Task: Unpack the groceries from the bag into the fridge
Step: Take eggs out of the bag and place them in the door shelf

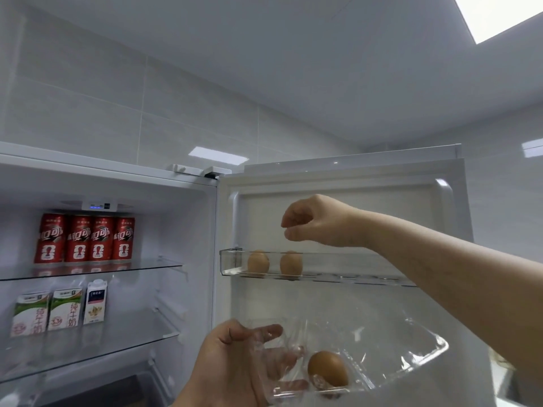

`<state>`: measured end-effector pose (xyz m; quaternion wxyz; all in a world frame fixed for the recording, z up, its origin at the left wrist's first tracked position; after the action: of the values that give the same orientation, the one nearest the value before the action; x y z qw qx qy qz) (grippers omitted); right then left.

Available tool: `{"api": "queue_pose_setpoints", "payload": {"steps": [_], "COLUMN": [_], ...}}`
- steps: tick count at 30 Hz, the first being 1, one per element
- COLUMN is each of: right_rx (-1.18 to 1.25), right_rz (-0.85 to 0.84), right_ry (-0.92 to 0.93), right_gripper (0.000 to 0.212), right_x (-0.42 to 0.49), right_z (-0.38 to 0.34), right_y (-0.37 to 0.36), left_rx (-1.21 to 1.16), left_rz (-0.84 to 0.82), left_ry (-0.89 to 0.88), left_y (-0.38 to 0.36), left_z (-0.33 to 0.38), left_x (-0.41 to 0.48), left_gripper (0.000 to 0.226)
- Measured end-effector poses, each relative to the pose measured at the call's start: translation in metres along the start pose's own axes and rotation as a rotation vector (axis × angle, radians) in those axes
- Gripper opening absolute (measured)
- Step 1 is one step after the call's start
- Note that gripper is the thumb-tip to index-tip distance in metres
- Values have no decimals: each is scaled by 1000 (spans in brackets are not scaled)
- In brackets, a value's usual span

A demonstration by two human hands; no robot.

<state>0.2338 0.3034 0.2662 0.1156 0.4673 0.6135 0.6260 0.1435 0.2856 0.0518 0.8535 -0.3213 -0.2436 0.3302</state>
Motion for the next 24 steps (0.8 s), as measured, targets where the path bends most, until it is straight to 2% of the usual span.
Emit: {"api": "queue_pose_setpoints", "payload": {"steps": [3,8,13,17,21,24], "right_rx": [-185,-255,-245,-185,-146,-194], "right_rz": [-27,-179,-381,-439,-451,-565], "right_ry": [128,269,203,140,85,76], "right_gripper": [19,24,31,37,21,20], "right_x": [-33,-77,-108,-128,-144,-160], "right_z": [-36,-57,-35,-18,0,8], "right_y": [-6,-26,-39,-40,-36,-46], "left_rx": [3,5,-58,-39,-25,4], "left_rz": [-3,34,0,48,110,144], "left_ry": [-1,-53,-126,-140,-164,-205], "left_y": [-6,-17,-35,-44,-50,-57], "left_z": [-3,-12,-22,-37,-49,-55], "left_x": [-1,0,-2,-5,-11,-20], "left_gripper": [40,42,42,36,37,37]}}
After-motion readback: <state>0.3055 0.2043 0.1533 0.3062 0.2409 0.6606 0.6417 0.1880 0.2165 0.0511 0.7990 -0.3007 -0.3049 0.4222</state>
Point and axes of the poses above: each hand's wrist, its own x-axis towards the middle knuckle, its own y-axis out of the back of the hand, z = x × y, the point moved 9 cm from there along x, towards the middle knuckle, and after that the axes turned 9 degrees about -z, right-handed, at the moved point
